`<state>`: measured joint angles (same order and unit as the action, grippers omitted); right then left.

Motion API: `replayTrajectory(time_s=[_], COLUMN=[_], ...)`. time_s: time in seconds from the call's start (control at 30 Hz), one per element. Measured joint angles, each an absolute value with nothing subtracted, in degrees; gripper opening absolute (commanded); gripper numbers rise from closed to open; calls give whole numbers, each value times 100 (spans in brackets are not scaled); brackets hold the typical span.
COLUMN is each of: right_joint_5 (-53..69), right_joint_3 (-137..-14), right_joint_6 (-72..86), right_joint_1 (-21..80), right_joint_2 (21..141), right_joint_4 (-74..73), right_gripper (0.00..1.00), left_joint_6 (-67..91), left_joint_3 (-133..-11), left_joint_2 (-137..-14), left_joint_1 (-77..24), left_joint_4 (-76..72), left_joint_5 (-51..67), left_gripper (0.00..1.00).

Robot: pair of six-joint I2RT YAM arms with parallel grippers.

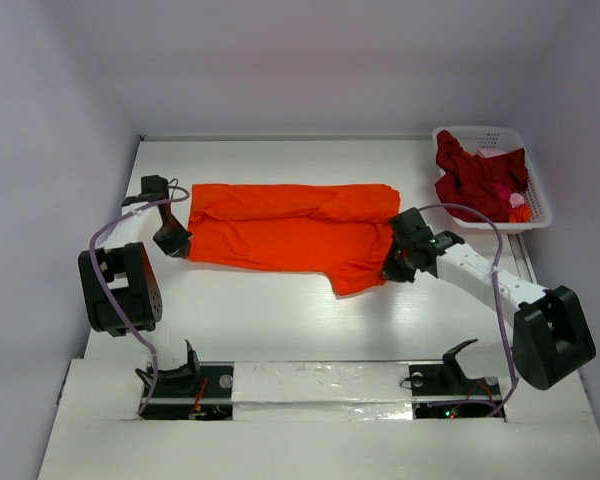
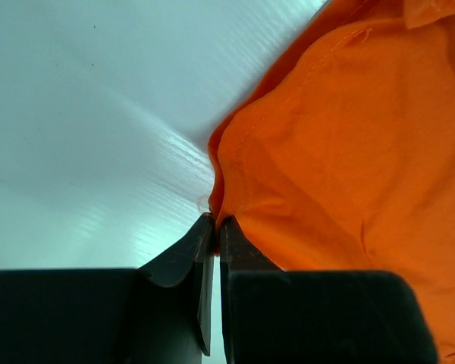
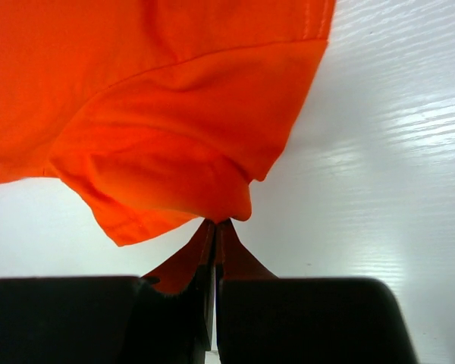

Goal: Fold and stack the t-shirts
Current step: Fold the tshirt

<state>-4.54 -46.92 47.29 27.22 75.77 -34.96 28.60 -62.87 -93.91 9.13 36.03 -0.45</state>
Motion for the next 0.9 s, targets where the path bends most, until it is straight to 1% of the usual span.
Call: replayTrajectory(time_s=[0.53,0.9], right_joint_5=[-451,-414], right_joint_3=[-5076,-5505], right_joint_6=[4333,4038], right_joint_1=[2427,2176], right_joint_2=[7714,7946], right_joint_4=[-3607,-3695], right_gripper=[0,0], left_joint_6=[2917,2969], left_joint_3=[-6554,-6960], left_joint_2=[-9391,-9391], left_joint_1=[967,976], left_joint_4=[3758,3868], left_joint_5=[8,263], left_gripper=[0,0])
